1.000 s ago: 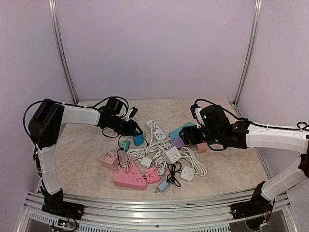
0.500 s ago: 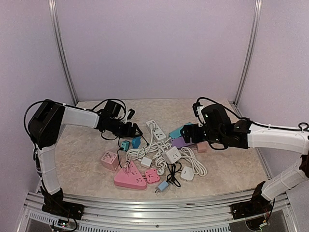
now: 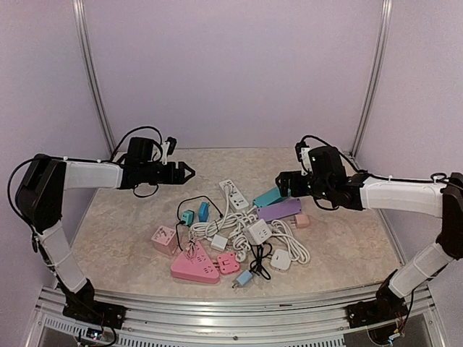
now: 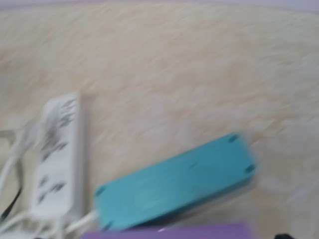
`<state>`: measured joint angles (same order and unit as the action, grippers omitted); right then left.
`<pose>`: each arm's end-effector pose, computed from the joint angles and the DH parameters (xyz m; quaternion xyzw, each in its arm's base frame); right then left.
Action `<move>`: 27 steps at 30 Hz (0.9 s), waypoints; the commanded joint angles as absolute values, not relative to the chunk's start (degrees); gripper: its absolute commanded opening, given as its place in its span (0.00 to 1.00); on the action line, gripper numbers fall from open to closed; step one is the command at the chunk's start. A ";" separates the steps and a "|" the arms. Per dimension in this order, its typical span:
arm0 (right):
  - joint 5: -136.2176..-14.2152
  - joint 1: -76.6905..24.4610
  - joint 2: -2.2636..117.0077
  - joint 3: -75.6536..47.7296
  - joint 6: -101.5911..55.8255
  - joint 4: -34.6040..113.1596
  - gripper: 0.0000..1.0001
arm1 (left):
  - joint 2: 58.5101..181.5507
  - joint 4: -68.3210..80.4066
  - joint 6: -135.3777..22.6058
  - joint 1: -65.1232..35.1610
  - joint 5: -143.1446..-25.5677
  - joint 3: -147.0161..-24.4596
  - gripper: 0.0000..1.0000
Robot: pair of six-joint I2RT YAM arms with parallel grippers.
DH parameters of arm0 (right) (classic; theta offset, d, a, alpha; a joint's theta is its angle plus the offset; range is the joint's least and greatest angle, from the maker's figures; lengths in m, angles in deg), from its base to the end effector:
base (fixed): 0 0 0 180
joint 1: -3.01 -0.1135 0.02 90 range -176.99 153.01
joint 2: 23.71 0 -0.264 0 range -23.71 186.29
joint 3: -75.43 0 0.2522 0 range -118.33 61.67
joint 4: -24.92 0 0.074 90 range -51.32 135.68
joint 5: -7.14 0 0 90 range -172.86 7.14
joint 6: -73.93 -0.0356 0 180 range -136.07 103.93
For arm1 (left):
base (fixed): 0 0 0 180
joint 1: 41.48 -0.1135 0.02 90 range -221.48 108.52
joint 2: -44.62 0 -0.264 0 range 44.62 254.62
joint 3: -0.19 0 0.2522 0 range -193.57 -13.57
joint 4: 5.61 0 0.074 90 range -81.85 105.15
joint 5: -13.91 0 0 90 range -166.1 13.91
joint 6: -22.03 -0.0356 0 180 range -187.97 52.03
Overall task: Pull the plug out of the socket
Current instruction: Reset both arms
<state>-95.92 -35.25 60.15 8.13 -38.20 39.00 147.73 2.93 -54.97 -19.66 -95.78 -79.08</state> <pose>0.2618 0.1962 0.2487 -0.0653 0.8625 0.1620 0.4749 0.3681 -0.1603 0.2111 0.1485 0.8544 -0.2850 0.4082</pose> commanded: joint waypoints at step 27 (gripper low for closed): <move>-97.11 0.08 37.55 45.73 -28.78 1.05 1.00 | 109.83 -33.51 -58.65 -50.80 -71.72 -31.73 0.92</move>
